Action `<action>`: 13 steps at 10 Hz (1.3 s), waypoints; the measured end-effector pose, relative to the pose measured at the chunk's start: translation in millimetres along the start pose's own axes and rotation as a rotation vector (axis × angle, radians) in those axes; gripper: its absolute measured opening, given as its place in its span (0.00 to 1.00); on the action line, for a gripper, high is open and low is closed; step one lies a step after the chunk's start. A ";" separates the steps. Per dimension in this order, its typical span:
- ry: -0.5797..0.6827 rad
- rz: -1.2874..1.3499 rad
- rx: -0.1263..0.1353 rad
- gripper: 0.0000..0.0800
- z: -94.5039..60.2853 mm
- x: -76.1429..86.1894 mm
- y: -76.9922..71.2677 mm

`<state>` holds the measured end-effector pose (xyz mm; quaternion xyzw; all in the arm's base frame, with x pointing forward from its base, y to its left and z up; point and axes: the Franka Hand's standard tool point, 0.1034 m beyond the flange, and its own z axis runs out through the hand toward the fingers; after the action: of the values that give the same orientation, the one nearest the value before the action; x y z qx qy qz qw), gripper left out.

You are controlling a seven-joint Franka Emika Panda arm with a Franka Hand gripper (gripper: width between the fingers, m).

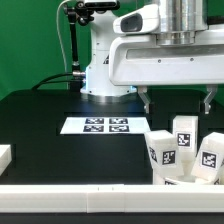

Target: Assemble stool

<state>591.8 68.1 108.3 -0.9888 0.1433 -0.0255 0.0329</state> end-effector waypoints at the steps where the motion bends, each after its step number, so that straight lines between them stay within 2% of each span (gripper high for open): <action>1: 0.020 0.076 0.008 0.81 4.6 0.1 2.7; 2: 0.029 0.107 0.006 0.81 10.0 -2.1 2.6; 5: 0.052 0.135 -0.002 0.81 26.1 -10.1 -16.1; 8: 0.050 0.134 -0.003 0.81 27.3 -12.1 -19.2; 9: 0.051 0.131 -0.003 0.67 26.4 -10.4 -16.7; 10: 0.053 0.128 -0.004 0.67 25.8 -8.4 -13.6; 11: 0.054 0.125 -0.005 0.42 25.7 -7.2 -10.9; 13: 0.059 0.103 -0.006 0.42 25.7 -5.4 -7.7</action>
Offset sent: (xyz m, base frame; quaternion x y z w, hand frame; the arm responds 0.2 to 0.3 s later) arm -0.0045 0.0212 -0.0222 -0.0524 0.0723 0.0433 0.9951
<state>590.4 78.5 83.1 -0.9790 0.1950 -0.0525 0.0271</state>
